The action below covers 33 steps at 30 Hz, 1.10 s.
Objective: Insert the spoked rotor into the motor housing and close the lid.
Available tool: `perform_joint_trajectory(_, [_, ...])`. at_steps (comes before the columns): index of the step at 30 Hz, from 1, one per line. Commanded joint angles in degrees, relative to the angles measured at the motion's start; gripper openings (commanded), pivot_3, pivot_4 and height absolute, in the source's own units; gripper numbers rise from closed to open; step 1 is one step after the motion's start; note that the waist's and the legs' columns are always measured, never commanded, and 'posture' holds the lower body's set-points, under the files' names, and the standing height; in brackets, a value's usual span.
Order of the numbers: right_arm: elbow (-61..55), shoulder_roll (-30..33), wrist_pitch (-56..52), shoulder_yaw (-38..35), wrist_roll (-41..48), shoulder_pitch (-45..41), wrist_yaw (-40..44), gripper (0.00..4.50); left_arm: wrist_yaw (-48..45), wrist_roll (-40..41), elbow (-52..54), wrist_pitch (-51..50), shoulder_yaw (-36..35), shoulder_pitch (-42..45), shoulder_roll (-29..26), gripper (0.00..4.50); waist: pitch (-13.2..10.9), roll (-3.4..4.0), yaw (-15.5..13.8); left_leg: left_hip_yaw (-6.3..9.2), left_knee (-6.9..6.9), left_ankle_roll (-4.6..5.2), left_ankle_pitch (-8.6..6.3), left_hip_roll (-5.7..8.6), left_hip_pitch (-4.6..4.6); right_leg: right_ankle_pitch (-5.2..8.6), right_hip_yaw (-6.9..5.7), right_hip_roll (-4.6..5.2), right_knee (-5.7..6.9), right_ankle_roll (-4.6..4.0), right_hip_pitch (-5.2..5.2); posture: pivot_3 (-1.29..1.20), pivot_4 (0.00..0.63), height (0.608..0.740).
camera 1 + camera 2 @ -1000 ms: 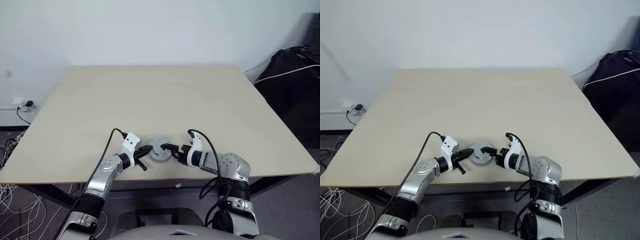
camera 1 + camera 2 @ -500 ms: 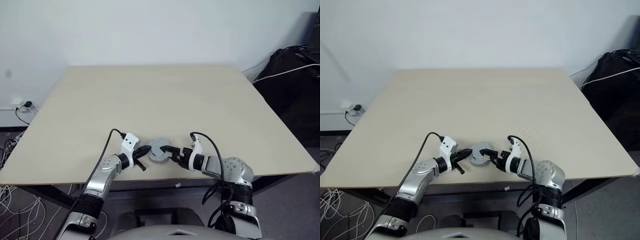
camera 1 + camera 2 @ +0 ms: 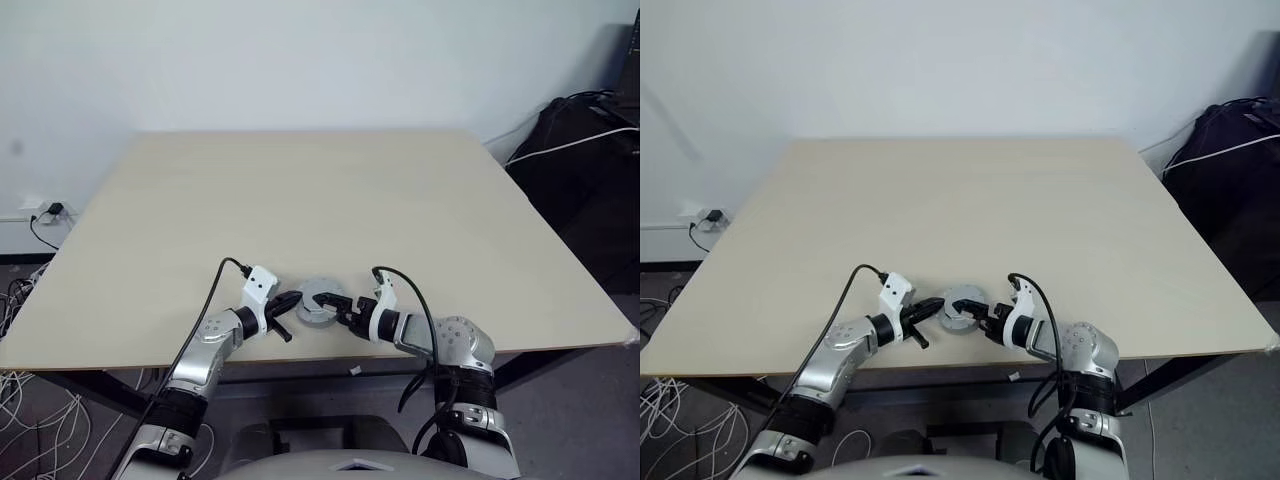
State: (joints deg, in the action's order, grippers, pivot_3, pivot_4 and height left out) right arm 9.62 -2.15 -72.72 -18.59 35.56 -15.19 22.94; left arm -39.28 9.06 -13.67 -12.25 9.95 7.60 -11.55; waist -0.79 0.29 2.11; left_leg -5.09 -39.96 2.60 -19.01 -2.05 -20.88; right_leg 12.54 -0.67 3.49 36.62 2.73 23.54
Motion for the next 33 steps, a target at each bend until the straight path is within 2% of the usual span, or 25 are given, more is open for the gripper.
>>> perform_joint_trajectory(1, [-1.01,-1.26,1.4,0.79,2.78,-1.69,1.43,3.33,-1.65,-0.17,1.41,-0.83,2.8,-0.21,0.87,0.0,0.0,0.0,0.01,0.0,0.0,0.0,0.0,0.0,-0.03,0.0,0.0,0.0,-0.01,0.0,0.02,0.0,0.0,0.74])
perform_joint_trajectory(4, [-1.18,-1.01,1.37,0.64,3.07,-1.73,1.19,2.43,-1.7,-0.19,1.41,-0.88,2.79,-0.25,0.91,0.0,0.01,0.02,-0.02,0.0,0.01,0.0,0.0,0.0,-0.11,-0.01,0.0,0.0,-0.02,0.01,0.1,0.0,0.0,0.74])
perform_joint_trajectory(6, [-1.39,-0.96,1.38,0.67,3.34,-1.68,0.99,2.21,-1.7,-0.21,1.34,-0.86,2.78,-0.22,0.95,0.0,0.01,0.03,-0.15,0.02,0.01,0.0,0.0,0.01,-0.07,-0.01,-0.02,0.0,-0.03,0.02,0.03,0.0,0.0,0.74])
perform_joint_trajectory(33, [-4.86,-1.27,-1.57,0.8,6.1,0.19,0.43,2.14,-0.93,0.42,1.83,-0.41,1.71,-0.47,1.32,0.0,0.01,0.06,-0.35,0.02,0.01,0.01,0.0,0.01,-0.05,-0.02,-0.01,0.02,-0.05,0.03,0.01,0.0,0.0,0.74])
